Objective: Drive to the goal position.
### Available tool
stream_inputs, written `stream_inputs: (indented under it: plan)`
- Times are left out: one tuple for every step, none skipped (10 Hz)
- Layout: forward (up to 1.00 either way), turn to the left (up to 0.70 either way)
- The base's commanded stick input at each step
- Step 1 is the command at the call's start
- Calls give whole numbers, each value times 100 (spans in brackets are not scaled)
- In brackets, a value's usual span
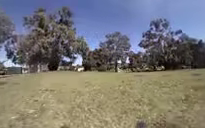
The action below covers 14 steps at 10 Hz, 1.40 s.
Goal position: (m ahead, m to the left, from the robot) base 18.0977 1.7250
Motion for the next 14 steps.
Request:
stream_inputs:
  plan:
    - [100,27]
    - [100,27]
    - [100,21]
    - [100,5]
    - [100,0]
    - [100,0]
    - [100,0]
    - [100,0]
    - [100,14]
    - [100,27]
    - [100,27]
    - [100,23]
    - [100,8]
    - [100,0]
